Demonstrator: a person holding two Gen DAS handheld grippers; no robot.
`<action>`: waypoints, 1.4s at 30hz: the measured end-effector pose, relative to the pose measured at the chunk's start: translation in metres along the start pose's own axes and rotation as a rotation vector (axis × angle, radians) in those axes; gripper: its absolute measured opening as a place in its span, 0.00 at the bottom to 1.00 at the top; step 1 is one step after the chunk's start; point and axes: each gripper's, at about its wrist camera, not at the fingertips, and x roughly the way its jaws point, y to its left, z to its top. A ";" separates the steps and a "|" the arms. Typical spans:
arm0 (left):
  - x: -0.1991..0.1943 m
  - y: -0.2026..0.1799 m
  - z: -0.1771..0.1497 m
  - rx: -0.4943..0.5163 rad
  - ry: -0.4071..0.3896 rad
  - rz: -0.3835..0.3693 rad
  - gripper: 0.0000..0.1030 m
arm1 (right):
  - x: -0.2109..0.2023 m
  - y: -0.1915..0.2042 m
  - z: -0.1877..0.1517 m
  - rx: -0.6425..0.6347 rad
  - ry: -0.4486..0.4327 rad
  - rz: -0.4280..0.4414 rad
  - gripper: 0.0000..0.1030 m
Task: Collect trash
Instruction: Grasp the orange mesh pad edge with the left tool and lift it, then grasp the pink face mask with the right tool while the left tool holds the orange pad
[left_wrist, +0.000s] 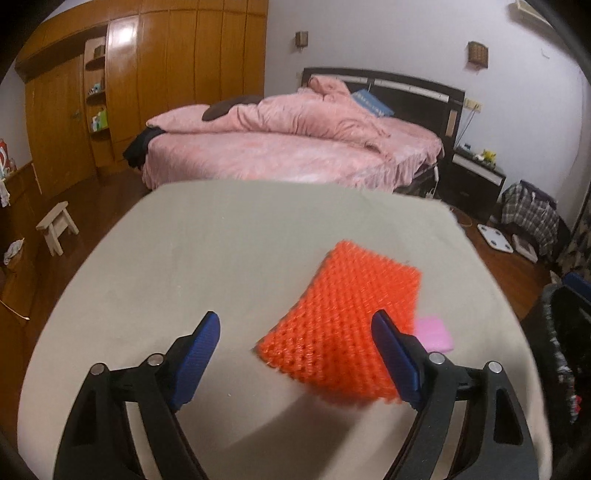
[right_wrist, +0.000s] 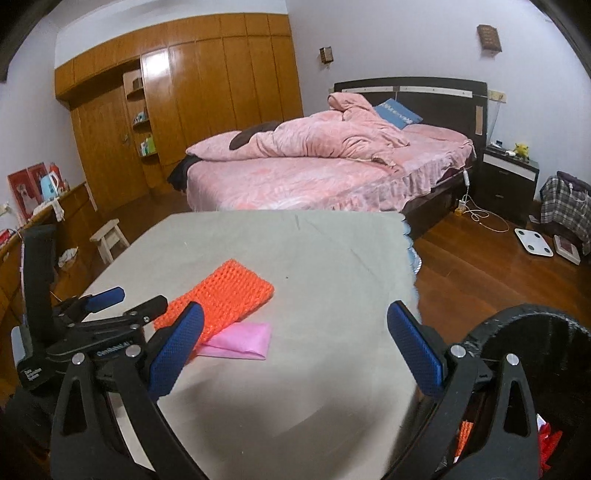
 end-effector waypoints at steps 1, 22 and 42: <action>0.003 0.002 -0.001 -0.002 0.007 0.000 0.78 | 0.003 0.001 -0.001 -0.003 0.005 -0.001 0.94; 0.037 -0.007 -0.005 0.020 0.139 -0.146 0.40 | 0.020 0.016 -0.015 -0.056 0.045 0.011 0.94; -0.016 0.018 0.009 -0.052 -0.063 -0.062 0.11 | 0.019 0.016 -0.009 -0.058 0.039 0.015 0.94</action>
